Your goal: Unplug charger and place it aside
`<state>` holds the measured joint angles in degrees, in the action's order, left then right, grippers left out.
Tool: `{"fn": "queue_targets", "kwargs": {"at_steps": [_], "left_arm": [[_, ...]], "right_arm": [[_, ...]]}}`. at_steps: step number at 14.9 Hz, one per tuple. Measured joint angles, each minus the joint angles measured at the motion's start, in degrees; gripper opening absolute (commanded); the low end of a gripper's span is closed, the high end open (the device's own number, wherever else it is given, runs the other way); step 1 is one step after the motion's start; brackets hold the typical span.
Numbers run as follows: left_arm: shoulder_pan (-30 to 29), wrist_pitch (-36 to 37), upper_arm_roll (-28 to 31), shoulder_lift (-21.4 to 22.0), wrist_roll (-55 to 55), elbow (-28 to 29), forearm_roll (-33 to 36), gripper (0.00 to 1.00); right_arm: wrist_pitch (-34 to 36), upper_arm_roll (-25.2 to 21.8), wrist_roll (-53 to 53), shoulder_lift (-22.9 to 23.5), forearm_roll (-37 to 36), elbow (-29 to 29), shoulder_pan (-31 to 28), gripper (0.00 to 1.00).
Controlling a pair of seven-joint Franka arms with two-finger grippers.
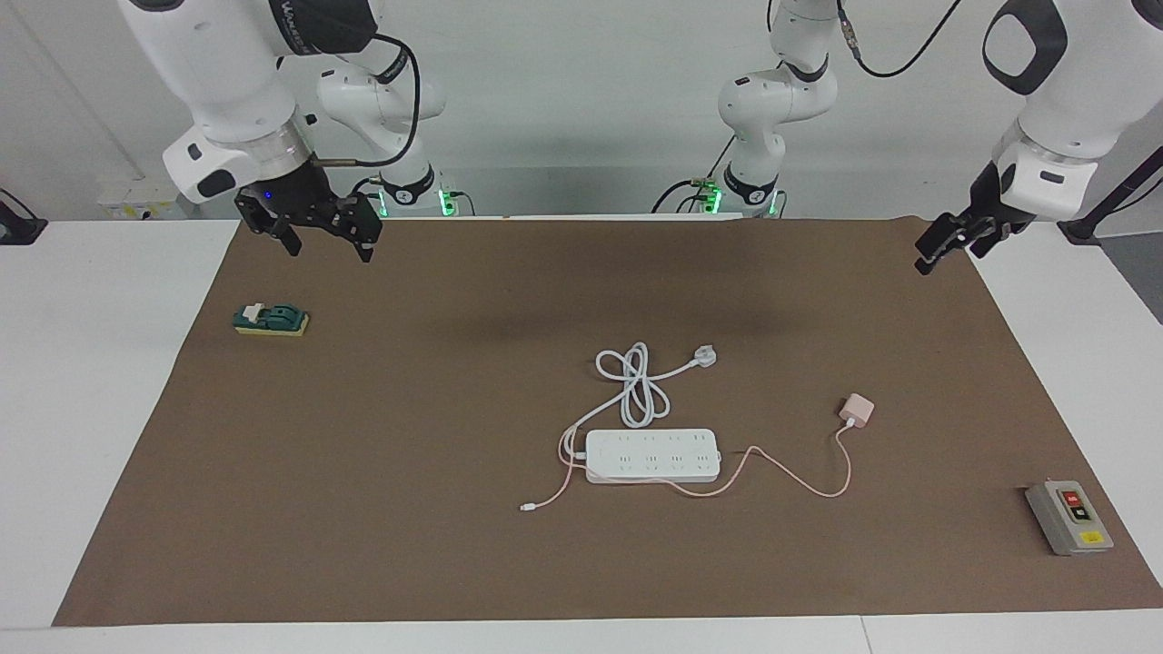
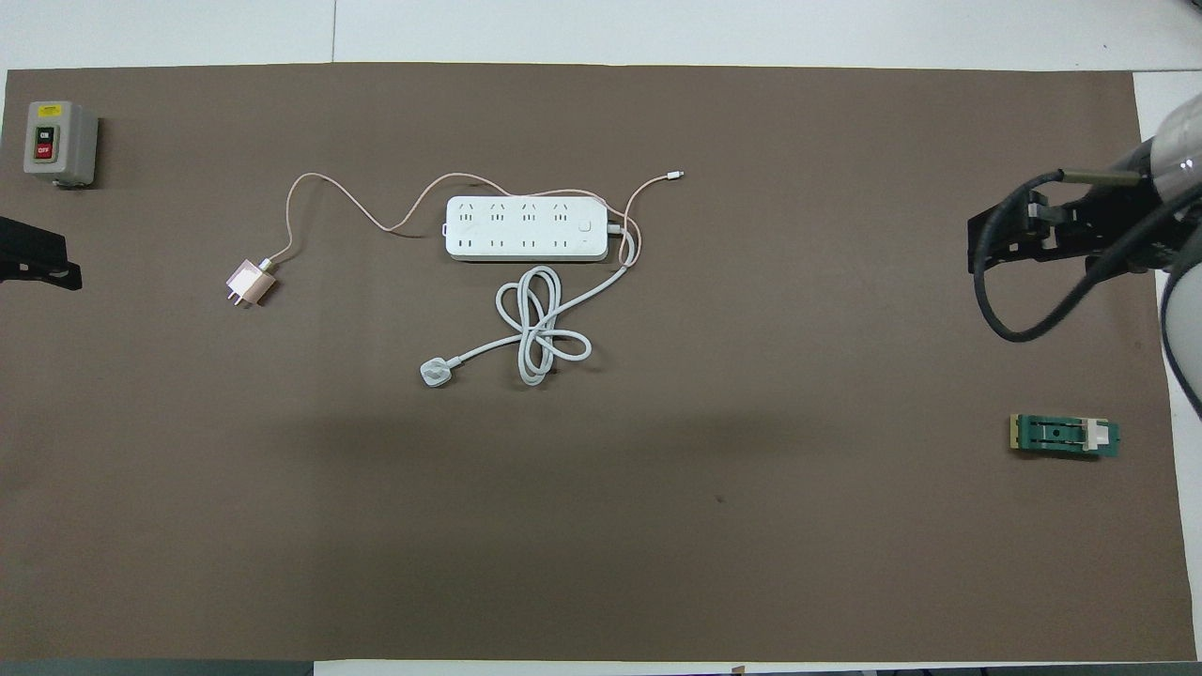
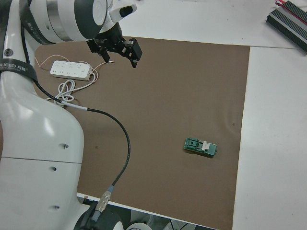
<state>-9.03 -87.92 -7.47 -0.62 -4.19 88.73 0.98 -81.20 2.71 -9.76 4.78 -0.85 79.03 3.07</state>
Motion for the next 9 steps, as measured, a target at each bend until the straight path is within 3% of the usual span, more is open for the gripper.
{"fn": "queue_targets", "kwargs": {"at_steps": [9], "left_arm": [[9.37,-0.1,5.49,-0.37,4.08,0.17,-0.12,1.0]], "right_arm": [[2.31,-0.07,9.1,-9.1,-0.7,8.66,-3.89,1.0]]}}
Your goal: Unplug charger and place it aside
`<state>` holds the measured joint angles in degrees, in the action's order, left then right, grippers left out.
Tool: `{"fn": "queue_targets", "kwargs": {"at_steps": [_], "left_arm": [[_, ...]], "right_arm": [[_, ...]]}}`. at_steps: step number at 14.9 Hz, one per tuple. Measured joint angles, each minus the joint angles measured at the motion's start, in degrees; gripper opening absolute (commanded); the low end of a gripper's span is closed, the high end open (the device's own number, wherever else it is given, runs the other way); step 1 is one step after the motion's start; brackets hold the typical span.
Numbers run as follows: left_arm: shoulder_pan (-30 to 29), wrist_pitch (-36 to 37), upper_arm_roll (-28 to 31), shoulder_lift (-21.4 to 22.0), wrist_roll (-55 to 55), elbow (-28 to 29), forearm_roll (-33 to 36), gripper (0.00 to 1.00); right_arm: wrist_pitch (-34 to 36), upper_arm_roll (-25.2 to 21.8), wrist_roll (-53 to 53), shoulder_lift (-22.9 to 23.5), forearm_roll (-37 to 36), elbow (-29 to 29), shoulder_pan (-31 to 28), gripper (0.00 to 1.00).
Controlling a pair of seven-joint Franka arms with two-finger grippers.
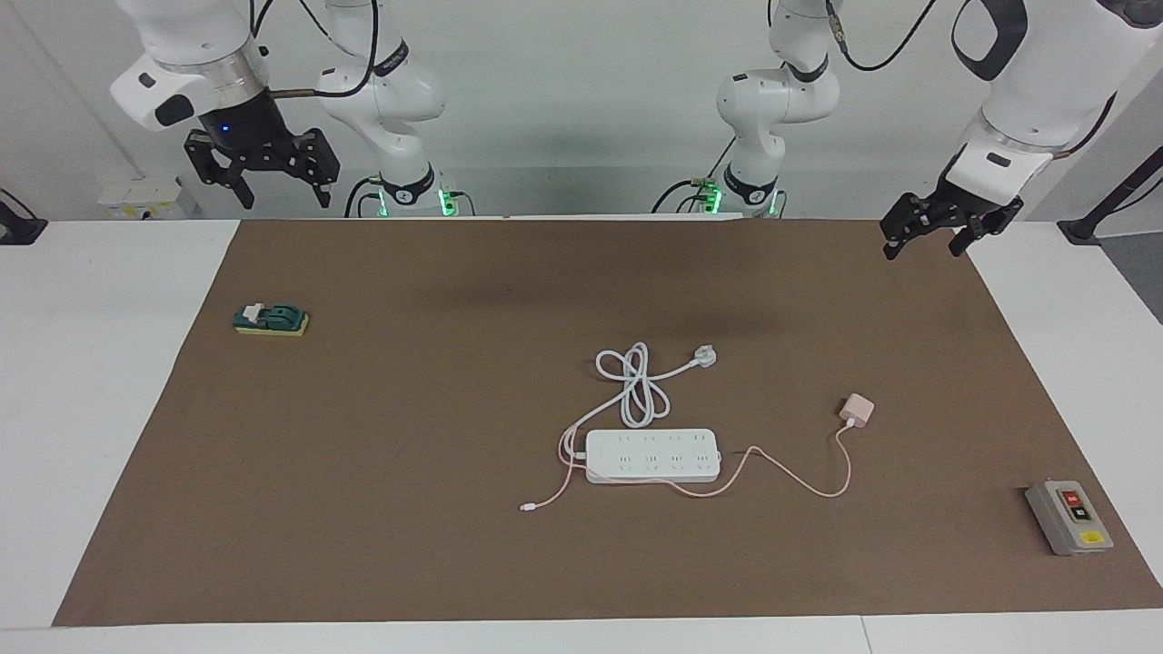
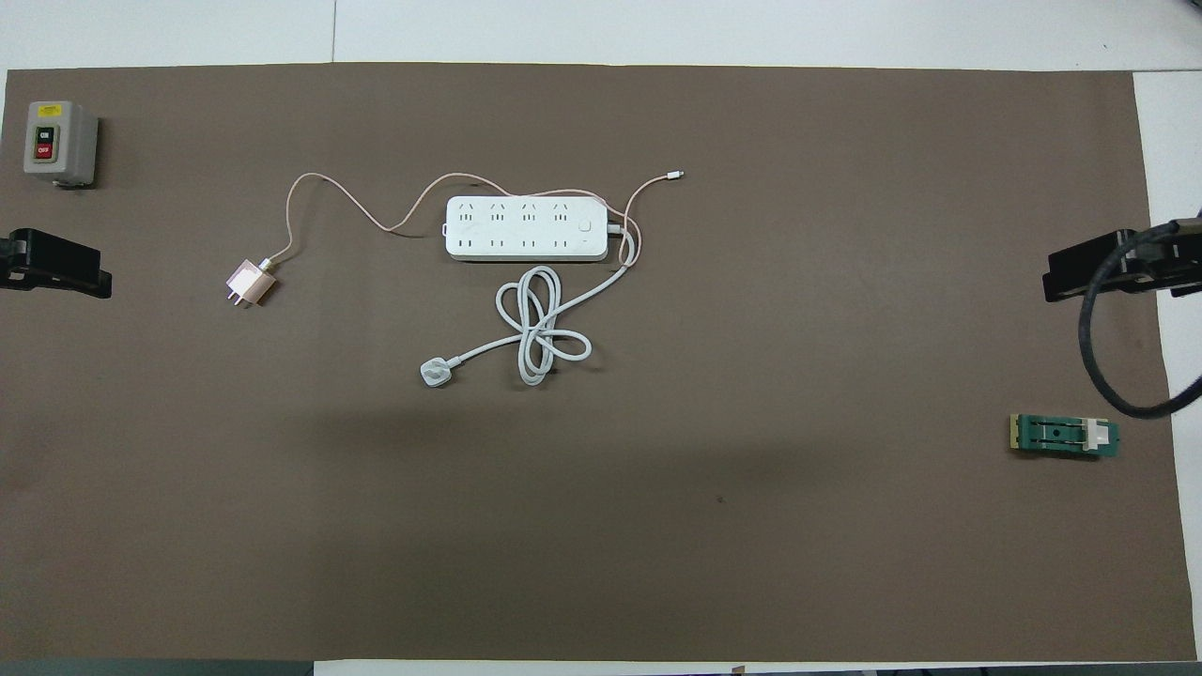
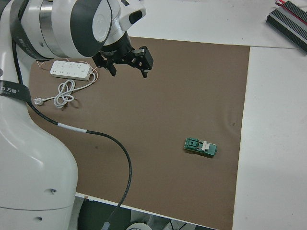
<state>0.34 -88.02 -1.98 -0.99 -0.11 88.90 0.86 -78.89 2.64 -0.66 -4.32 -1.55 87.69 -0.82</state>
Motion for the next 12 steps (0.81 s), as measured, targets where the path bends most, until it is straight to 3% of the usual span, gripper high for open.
{"fn": "queue_targets", "kwargs": {"at_steps": [5,12], "left_arm": [[0.0,-0.02,0.85,0.0,1.24,-0.01,0.0,1.0],[0.14,-0.03,0.84,0.0,1.36,-1.18,0.0,1.0]], "right_arm": [[-3.99,0.07,-0.3,-0.33,0.03,4.37,-0.93,1.0],[-4.47,0.56,-0.36,-0.04,0.97,5.01,-0.94,1.0]]}}
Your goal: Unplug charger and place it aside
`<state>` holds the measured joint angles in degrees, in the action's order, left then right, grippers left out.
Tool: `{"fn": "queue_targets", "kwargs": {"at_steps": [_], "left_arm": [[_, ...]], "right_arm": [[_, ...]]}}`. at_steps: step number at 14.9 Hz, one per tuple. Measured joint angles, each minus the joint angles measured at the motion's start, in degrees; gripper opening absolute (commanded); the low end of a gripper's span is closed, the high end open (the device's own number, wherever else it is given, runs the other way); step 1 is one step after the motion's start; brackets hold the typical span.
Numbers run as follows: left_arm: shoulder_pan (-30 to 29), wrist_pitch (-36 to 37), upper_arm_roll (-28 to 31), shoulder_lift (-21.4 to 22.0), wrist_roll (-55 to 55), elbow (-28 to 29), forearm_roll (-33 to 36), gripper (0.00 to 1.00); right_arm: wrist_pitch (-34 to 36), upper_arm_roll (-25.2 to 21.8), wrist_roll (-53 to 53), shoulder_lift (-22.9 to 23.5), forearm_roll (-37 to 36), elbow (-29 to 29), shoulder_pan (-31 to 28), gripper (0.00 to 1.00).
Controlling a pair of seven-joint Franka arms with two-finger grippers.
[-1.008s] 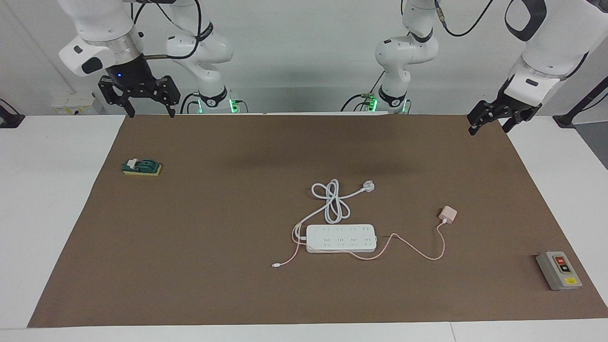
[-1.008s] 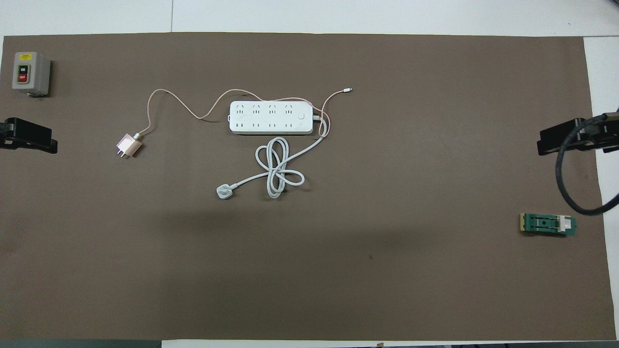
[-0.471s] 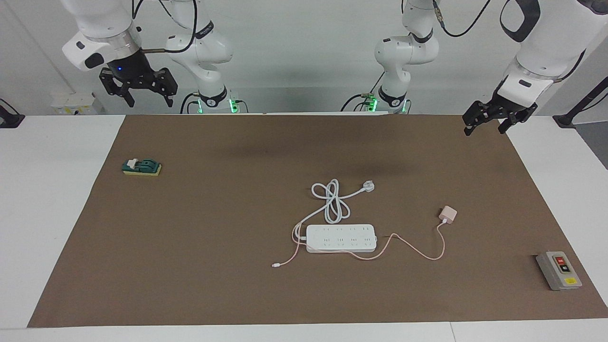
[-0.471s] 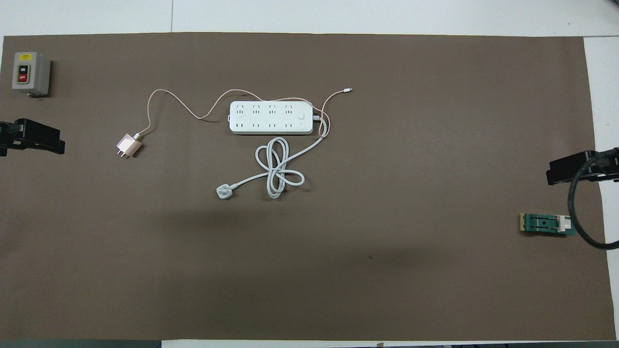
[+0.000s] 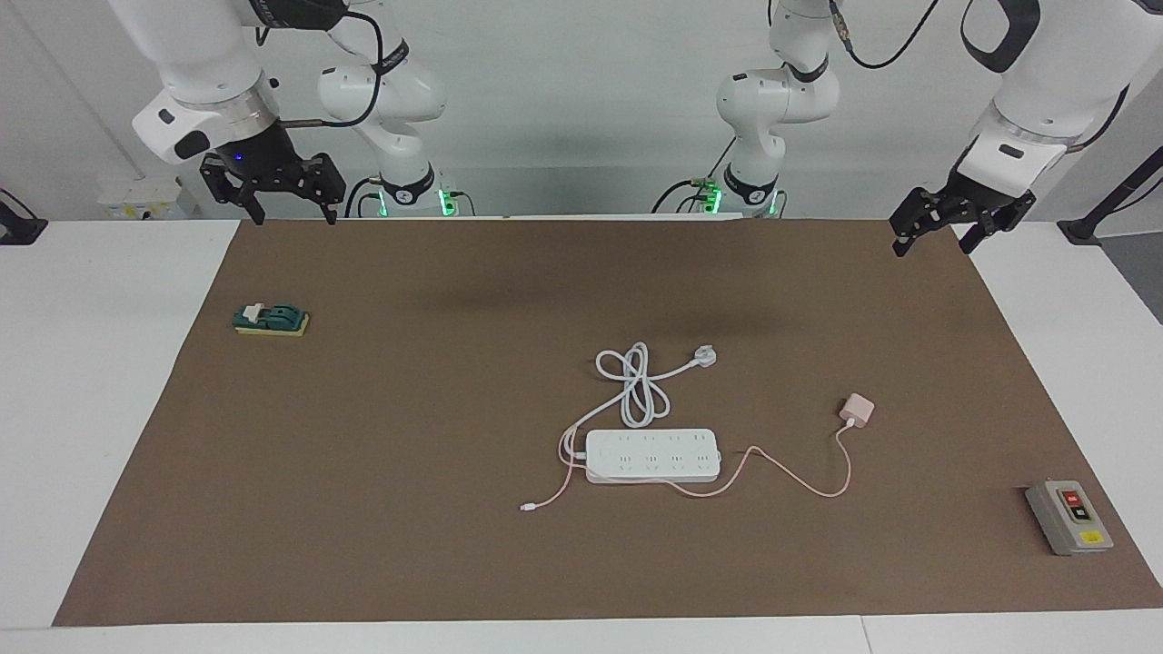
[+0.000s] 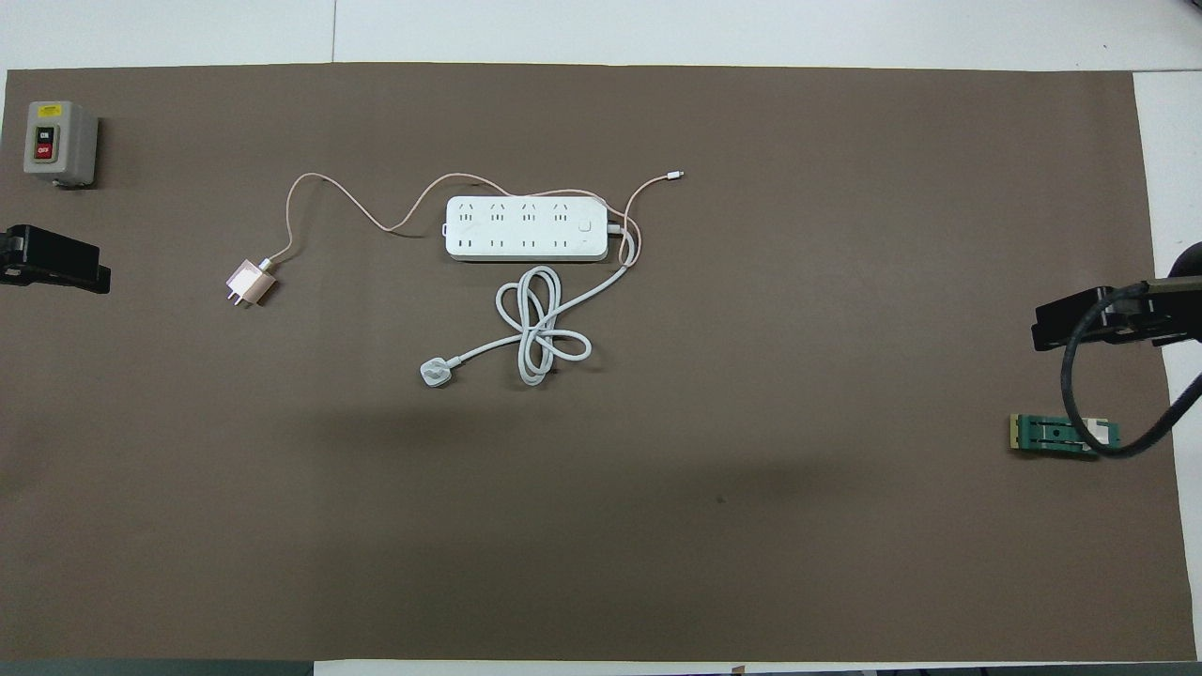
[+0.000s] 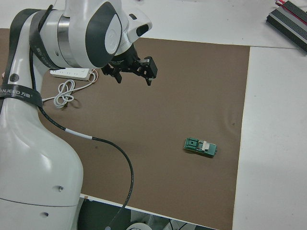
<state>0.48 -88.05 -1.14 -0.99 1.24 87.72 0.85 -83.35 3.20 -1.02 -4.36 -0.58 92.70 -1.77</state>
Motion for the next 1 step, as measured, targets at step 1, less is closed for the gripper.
{"fn": "queue_targets", "kwargs": {"at_steps": [1], "left_arm": [[0.02,0.0,0.0,0.0,0.0,0.0,0.0,1.0]], "right_arm": [[0.0,0.0,-0.04,0.0,0.32,0.01,0.0,1.0]]}}
